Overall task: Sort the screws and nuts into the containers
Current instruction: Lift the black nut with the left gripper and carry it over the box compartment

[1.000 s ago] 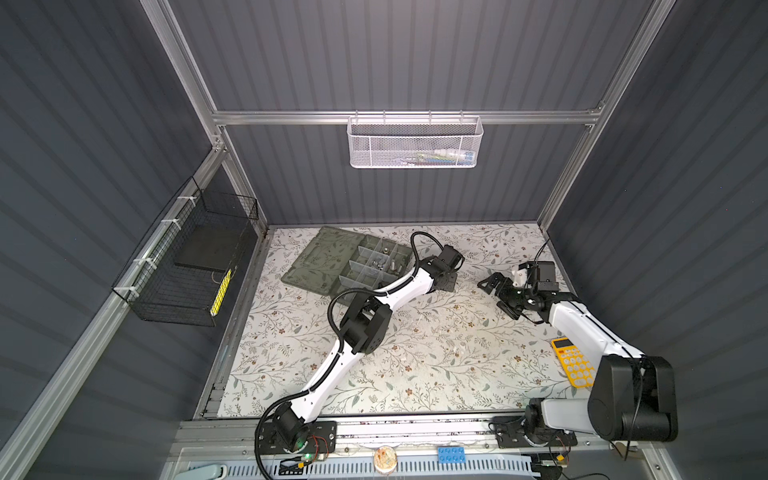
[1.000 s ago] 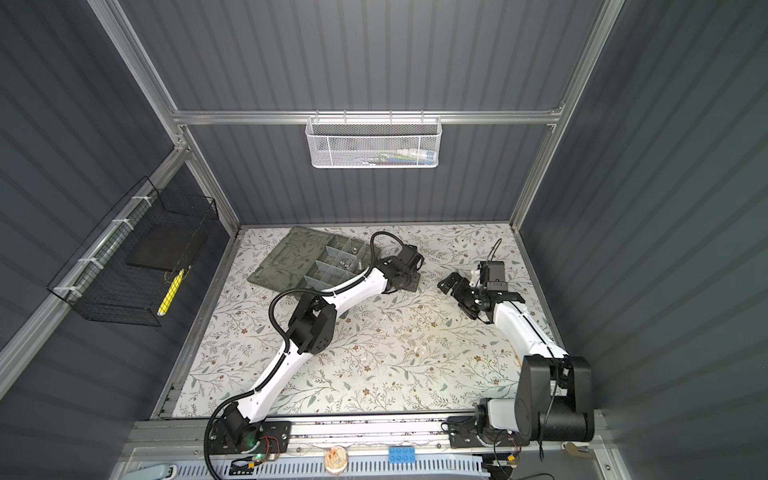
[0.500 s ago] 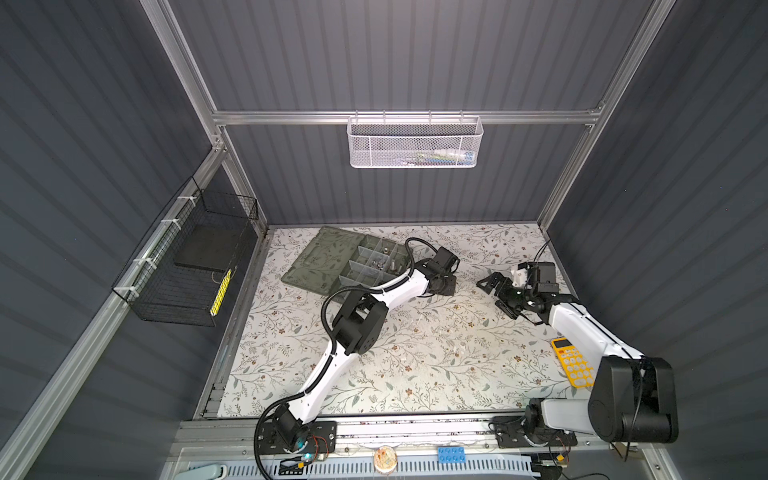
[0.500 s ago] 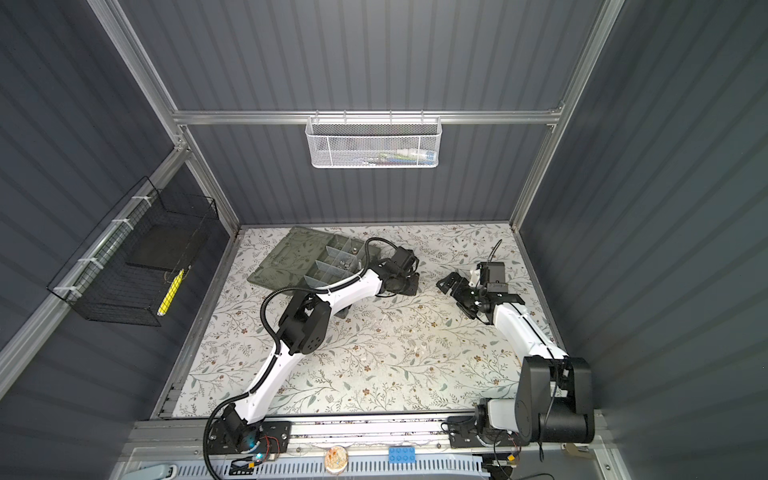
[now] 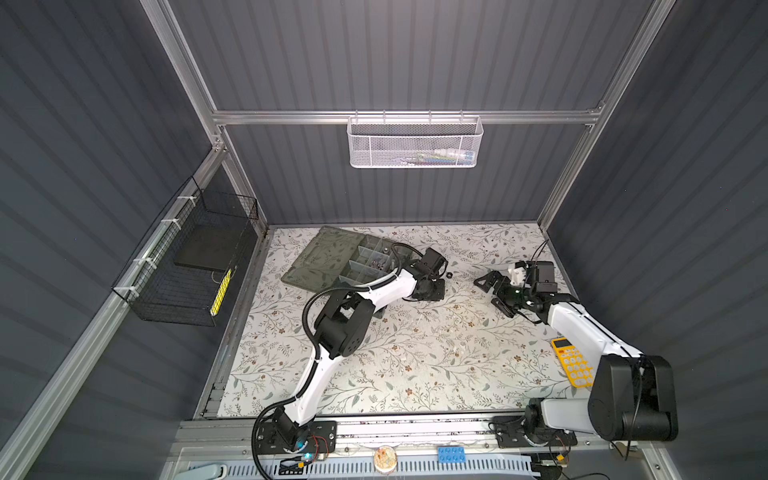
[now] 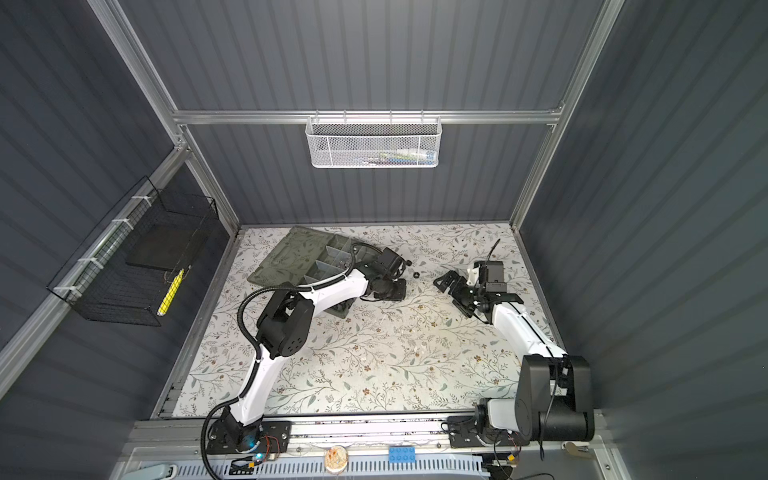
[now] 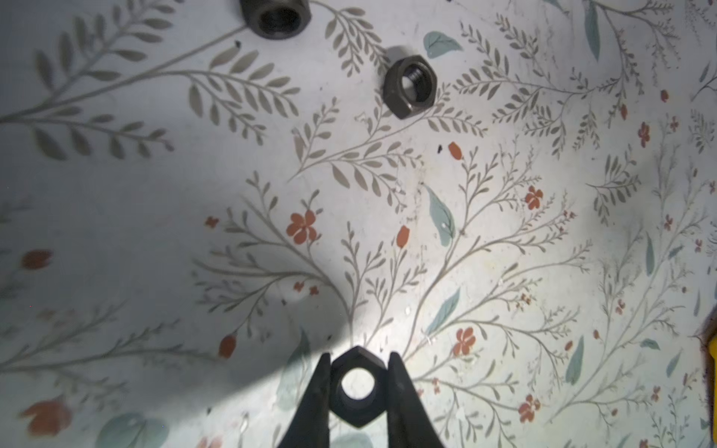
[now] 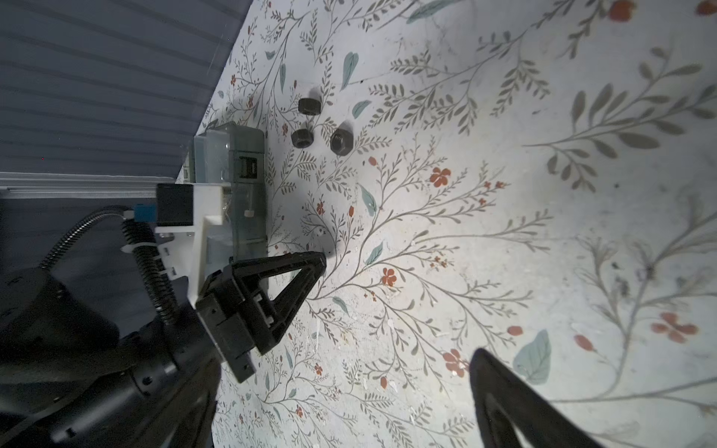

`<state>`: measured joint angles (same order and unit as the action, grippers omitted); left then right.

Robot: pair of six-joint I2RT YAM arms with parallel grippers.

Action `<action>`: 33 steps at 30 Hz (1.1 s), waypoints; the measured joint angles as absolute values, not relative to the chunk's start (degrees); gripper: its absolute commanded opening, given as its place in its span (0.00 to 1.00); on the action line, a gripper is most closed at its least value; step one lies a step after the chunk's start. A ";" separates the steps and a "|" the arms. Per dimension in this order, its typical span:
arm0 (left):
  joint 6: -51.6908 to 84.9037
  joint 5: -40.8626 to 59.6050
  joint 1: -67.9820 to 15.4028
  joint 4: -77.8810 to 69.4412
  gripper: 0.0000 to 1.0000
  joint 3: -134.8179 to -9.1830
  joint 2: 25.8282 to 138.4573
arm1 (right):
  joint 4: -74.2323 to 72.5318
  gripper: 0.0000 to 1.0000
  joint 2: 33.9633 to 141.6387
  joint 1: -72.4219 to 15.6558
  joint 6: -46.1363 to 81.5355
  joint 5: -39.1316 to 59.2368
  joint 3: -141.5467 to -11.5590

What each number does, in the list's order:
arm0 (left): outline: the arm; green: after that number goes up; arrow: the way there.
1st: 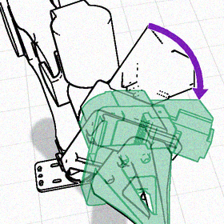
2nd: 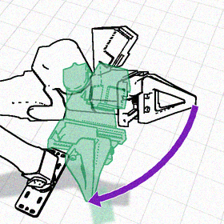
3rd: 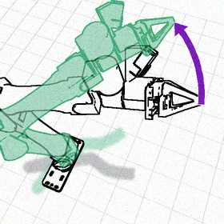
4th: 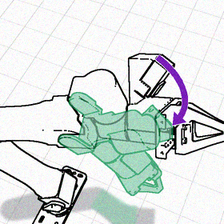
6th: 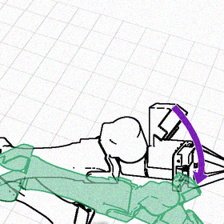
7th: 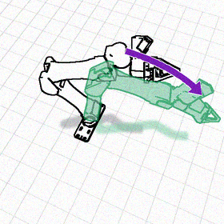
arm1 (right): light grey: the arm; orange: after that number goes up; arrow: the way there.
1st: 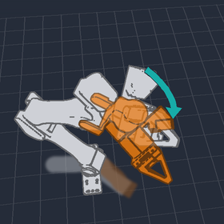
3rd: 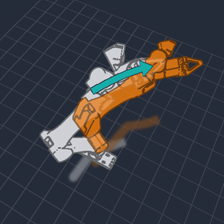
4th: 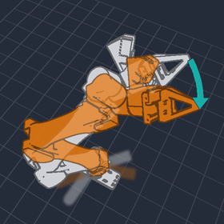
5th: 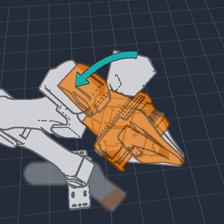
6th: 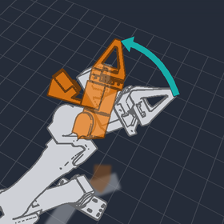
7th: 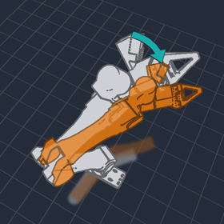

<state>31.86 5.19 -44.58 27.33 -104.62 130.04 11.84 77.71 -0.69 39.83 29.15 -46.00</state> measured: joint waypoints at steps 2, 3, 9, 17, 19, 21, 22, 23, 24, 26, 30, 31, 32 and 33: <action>31.83 5.19 -44.21 27.33 0.11 -103.59 127.72 | 12.32 0.99 78.30 -2.66 39.59 28.69 -46.74; 31.81 5.17 -43.99 27.35 0.11 -103.00 126.26 | 12.69 0.99 78.41 -3.88 39.42 28.27 -47.33; 31.68 4.97 -41.76 27.35 0.11 -97.62 117.03 | 13.61 0.99 78.87 -8.88 38.57 27.03 -51.81; 30.04 2.63 -36.58 28.49 0.11 -87.85 106.34 | 13.98 0.99 83.70 -14.50 38.30 25.36 -55.68; 29.41 1.72 -35.27 29.32 0.11 -85.84 104.27 | 14.35 0.99 84.97 -15.79 38.30 25.21 -56.31; 28.88 1.02 -33.82 29.98 0.11 -83.81 102.17 | 14.66 0.99 86.30 -16.99 38.30 25.08 -57.04; 28.69 0.84 -33.15 30.17 0.11 -82.89 101.27 | 14.70 0.99 86.83 -17.45 38.30 25.06 -57.36; 28.49 0.62 -32.32 30.13 0.11 -81.67 100.25 | 14.79 0.99 87.39 -17.98 38.30 25.02 -57.71; 28.45 0.56 -31.44 30.28 0.11 -80.36 99.22 | 14.85 0.99 87.79 -18.39 38.30 25.04 -58.08; 28.16 0.40 -29.76 30.68 0.11 -78.48 98.06 | 14.87 0.99 88.29 -18.98 38.30 25.04 -58.59; 28.05 0.45 -26.26 30.76 0.11 -75.61 97.51 | 14.87 0.99 88.73 -19.92 38.35 25.04 -59.11; 28.05 0.45 -25.39 30.74 0.11 -74.98 97.51 | 14.85 0.99 88.73 -20.05 38.35 25.02 -59.13; 28.08 0.51 -24.45 30.57 0.11 -74.13 97.51 | 14.87 0.99 88.75 -20.16 38.35 25.02 -59.16; 28.08 0.62 -23.55 30.22 0.11 -73.19 97.51 | 14.85 0.99 88.77 -20.25 38.35 25.04 -59.16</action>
